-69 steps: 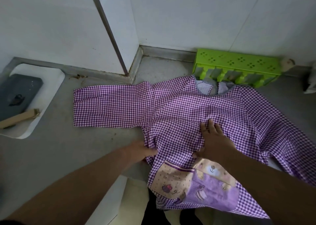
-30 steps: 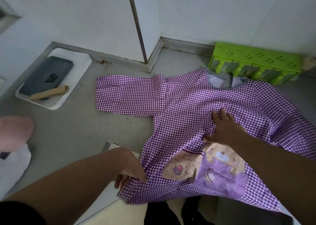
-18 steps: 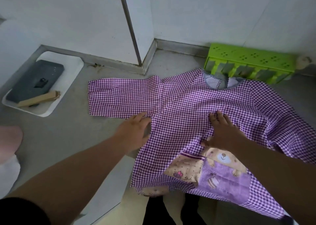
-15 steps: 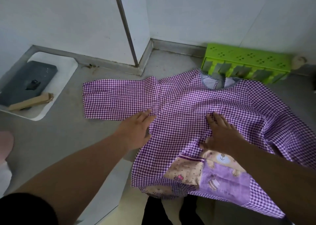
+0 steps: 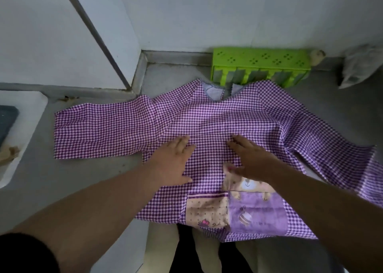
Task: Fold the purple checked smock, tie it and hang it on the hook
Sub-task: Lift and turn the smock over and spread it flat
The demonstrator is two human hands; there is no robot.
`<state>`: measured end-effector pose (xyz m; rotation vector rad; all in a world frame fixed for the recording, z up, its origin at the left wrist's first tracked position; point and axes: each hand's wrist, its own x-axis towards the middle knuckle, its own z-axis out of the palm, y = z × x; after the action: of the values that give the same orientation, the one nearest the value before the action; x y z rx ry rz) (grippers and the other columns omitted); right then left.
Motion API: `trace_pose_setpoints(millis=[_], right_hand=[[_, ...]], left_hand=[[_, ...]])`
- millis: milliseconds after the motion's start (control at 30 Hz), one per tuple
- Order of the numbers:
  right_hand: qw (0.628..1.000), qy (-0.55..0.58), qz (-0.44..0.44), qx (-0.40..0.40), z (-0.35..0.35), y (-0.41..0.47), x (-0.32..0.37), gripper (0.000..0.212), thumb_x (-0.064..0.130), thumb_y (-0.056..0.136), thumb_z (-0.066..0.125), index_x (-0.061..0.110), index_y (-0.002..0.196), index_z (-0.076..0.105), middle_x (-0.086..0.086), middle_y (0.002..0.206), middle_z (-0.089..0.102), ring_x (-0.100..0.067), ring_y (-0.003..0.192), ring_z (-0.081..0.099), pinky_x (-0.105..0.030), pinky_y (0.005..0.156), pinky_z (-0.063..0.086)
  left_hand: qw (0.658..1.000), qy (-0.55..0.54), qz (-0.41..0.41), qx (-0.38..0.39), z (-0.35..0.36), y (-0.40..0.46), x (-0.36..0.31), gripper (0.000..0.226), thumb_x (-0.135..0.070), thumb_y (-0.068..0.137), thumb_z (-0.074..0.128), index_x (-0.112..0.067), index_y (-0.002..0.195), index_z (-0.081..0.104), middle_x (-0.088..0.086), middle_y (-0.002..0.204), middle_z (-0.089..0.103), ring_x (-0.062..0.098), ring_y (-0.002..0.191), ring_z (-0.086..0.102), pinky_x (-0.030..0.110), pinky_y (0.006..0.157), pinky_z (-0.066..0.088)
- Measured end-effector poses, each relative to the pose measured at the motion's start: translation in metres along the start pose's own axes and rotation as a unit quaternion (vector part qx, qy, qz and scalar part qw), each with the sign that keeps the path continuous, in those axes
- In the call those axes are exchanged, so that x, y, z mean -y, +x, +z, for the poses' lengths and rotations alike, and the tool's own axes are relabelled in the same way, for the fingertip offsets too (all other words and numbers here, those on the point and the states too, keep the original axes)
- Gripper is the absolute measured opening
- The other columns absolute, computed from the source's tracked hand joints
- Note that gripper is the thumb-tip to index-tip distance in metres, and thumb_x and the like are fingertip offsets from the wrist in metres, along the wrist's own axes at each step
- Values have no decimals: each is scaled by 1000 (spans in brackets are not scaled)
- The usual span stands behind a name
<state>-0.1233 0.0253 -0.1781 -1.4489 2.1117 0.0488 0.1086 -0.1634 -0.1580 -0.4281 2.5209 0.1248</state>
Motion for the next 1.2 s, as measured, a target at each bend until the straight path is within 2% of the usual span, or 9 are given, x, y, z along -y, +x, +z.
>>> trace_pose_setpoints(millis=[233,433,500,600,767,900,1000,1100,1200], right_hand=[[976,4,195,-95,13,-67,-41,76,63,88,55,32,154,34,1,159,32,-27,144,33,-49,117,35],[908,118,385,-117,28,-127,-75,79,57,81,69,24,145,35,-9,138,49,-33,122,55,-50,100,52],[884,203,406,-112,28,-133,-79,66,55,79,71,25,133,46,-1,123,64,-22,99,67,-42,84,60],[902,228,363,-58,20,-138,-79,32,48,88,63,26,111,68,7,100,73,-11,77,68,-38,76,61],[852,399,338,-34,13,-141,-89,30,40,88,70,22,111,64,0,107,71,-19,95,70,-45,88,60],[920,241,309,18,12,-154,-98,24,35,92,67,22,110,57,-3,107,67,-12,84,64,-32,81,60],[941,171,283,74,13,-158,-110,57,26,99,57,31,152,37,-7,126,64,-7,83,58,-25,83,58],[924,166,344,-37,6,-161,-108,41,52,103,40,43,142,41,-2,118,61,-14,89,63,-36,81,61],[910,109,375,-141,10,-163,-105,57,66,94,48,34,139,36,-6,140,45,-31,126,52,-52,98,55]], left_hand=[[977,86,-101,165,-20,35,-52,154,-87,65,74,-24,161,-29,36,167,-18,59,154,10,58,124,31],[974,91,-125,166,-41,49,-77,147,-100,63,56,-19,166,-12,35,168,10,51,152,28,51,113,46],[974,89,-127,165,-40,56,-79,151,-102,58,58,-27,164,-20,29,167,26,51,151,30,51,110,48],[968,98,-142,181,-35,66,-81,159,-103,49,61,-36,153,-39,30,164,32,53,149,32,51,108,51],[962,100,-162,195,-37,70,-86,161,-101,48,66,-40,150,-42,33,167,23,54,152,27,50,112,48],[960,85,-178,199,-38,73,-89,165,-99,43,70,-42,147,-45,33,168,18,54,151,29,50,111,50],[957,77,-187,209,-40,73,-91,166,-96,44,74,-43,144,-47,34,168,15,54,151,28,51,111,50],[957,83,-186,207,-42,72,-93,166,-96,45,74,-42,144,-47,35,168,14,53,151,29,50,109,51],[959,85,-183,201,-44,68,-94,163,-97,46,71,-43,147,-44,39,167,8,51,151,31,46,107,52]])
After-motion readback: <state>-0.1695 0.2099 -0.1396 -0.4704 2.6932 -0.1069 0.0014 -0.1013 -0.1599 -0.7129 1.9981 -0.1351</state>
